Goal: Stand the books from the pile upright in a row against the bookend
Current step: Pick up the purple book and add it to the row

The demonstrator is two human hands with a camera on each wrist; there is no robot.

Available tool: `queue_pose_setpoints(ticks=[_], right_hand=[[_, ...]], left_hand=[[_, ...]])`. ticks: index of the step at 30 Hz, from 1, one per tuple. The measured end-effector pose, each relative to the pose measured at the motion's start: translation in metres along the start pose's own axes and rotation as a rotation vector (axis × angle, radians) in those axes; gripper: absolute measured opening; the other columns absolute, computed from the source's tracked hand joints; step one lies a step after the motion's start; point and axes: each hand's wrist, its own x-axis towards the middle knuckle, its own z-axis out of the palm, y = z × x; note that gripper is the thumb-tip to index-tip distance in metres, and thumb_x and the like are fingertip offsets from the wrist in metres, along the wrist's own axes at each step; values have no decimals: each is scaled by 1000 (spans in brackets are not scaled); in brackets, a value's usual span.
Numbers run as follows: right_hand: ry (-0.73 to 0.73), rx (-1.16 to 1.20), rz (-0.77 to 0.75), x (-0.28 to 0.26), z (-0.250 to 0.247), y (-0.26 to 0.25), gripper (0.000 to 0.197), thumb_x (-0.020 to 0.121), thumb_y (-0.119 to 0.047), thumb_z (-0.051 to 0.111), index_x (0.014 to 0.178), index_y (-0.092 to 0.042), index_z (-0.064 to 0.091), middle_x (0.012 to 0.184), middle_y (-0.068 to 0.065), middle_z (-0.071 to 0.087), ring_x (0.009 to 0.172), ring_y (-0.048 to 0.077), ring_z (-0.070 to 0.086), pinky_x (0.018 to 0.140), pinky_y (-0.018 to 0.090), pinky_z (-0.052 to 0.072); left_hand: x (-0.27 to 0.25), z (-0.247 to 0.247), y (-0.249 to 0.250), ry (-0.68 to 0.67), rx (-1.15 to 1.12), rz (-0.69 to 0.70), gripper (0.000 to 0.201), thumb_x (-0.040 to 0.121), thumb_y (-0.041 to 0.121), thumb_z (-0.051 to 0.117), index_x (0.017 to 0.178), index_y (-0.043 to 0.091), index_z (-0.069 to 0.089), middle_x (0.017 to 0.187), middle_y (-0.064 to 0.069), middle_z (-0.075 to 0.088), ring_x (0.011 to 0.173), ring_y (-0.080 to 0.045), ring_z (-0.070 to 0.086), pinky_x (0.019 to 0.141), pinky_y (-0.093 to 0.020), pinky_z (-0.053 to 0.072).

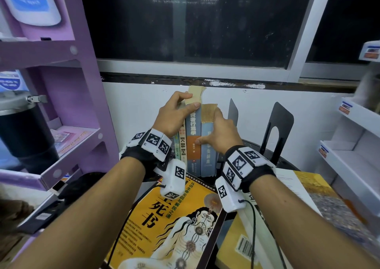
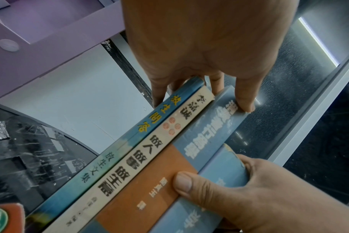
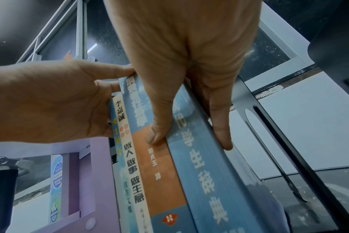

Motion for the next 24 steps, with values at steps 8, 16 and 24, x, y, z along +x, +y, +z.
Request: queue_pose_setpoints(ticks=[8, 16, 24], right_hand=[[-26, -21, 21, 2, -4, -1, 99, 58, -39, 91, 135, -16, 34, 119, 13, 60, 110, 32, 58, 91, 44, 52], [-56, 184, 54, -7, -21, 3, 99, 67, -36, 87, 147, -24, 29, 121, 6, 62, 103, 21, 61, 88, 38, 55], [-119, 271, 114, -19, -31, -1, 83, 83, -33, 74, 149, -27, 25, 132, 9, 57, 112, 28, 61, 89, 45, 56]], left_hand=[[-3, -1, 4, 1, 3, -3, 36, 79, 47, 69, 110, 32, 60, 121, 12, 61, 108, -10, 61, 98, -40, 48], [-8, 0, 10, 24, 56, -5, 35, 84, 43, 68, 116, 31, 59, 122, 5, 62, 110, -13, 59, 97, -37, 49], [-21, 2, 21, 54, 47, -17, 27, 89, 31, 64, 116, 28, 60, 131, 5, 56, 116, -16, 56, 93, -29, 49]])
